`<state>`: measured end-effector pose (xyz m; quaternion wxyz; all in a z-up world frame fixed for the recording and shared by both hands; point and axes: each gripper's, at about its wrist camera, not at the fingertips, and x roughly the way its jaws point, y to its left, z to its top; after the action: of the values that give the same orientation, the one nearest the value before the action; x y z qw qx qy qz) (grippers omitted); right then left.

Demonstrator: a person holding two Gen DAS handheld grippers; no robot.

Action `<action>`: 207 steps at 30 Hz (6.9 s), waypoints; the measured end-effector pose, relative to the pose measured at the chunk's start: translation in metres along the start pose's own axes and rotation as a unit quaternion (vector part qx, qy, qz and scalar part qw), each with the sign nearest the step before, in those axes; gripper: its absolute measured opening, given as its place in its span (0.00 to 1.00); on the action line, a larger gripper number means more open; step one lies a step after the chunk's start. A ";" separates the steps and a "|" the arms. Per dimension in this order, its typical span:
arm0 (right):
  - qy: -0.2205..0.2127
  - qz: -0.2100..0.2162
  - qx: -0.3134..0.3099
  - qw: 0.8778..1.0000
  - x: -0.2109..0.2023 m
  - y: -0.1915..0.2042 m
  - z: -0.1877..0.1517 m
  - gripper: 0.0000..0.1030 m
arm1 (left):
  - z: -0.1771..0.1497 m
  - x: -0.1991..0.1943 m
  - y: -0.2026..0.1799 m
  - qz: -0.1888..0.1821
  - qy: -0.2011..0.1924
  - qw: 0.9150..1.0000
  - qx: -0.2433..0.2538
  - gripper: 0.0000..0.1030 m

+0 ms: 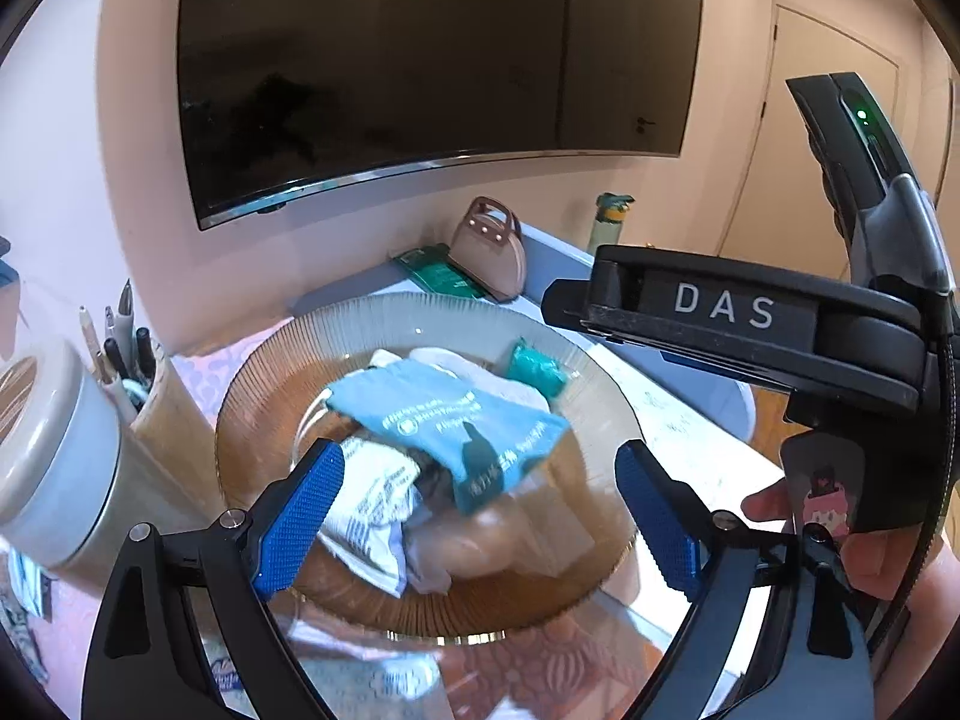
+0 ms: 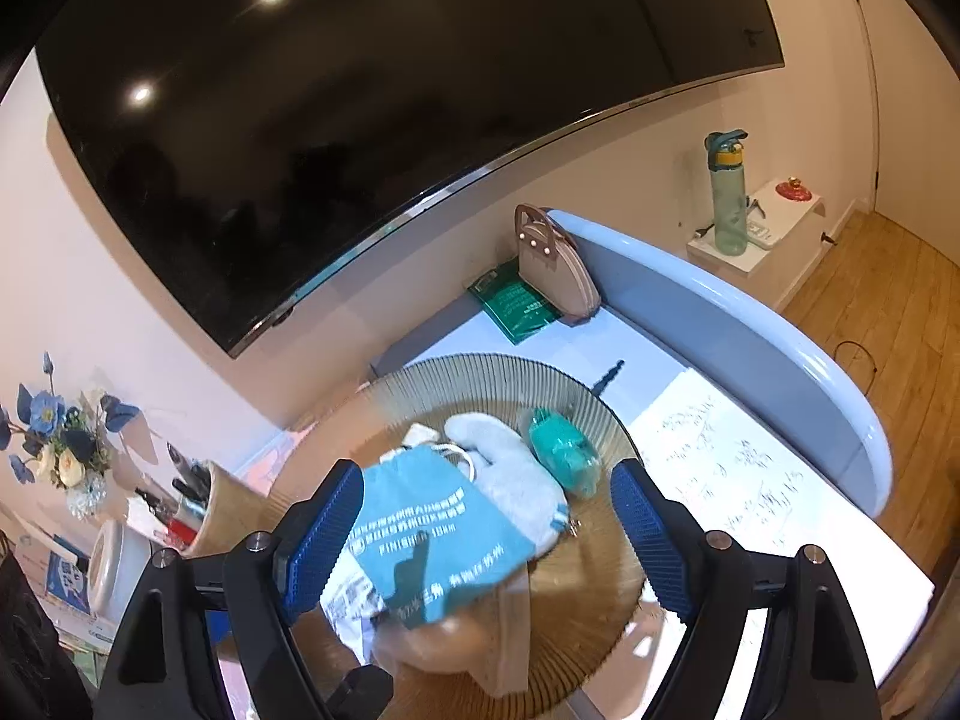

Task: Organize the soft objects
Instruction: 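Open both grippers to drop the teal bag and green pouch into the bowl, then move both open grippers back to the items on the bed, then grasp the blue-grey cloth with the left gripper while the right grasps the plaid bow, then carry the blue-grey cloth and plaid bow over to the glass bowl, then open both grippers to drop the cloth and plaid bow into the bowl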

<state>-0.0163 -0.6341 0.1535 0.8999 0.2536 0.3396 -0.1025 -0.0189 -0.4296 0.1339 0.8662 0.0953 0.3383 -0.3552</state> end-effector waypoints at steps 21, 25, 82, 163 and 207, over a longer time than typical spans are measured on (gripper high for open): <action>0.040 0.054 -0.001 0.998 -0.036 0.057 -0.096 0.81 | -0.084 -0.079 0.064 0.007 0.034 0.999 -0.013 0.89; 0.033 0.077 -0.022 0.996 -0.048 0.090 -0.109 0.82 | -0.100 -0.099 0.101 0.022 0.035 0.999 -0.033 0.89; 0.162 0.207 -0.345 0.901 0.157 0.422 -0.306 1.00 | -0.256 -0.146 0.401 0.295 0.068 0.905 -0.299 0.99; 0.042 0.307 -0.093 0.946 -0.026 0.171 -0.205 0.18 | -0.162 -0.155 0.191 0.116 -0.023 0.975 -0.186 0.09; -0.084 0.099 -0.028 0.991 -0.002 0.011 0.016 0.18 | 0.039 -0.025 0.004 0.048 -0.091 0.994 -0.041 0.09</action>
<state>-0.0053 -0.6329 0.1694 0.9376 0.2510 0.2392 -0.0241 -0.0088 -0.4287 0.1797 0.9126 0.0430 0.2671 -0.3064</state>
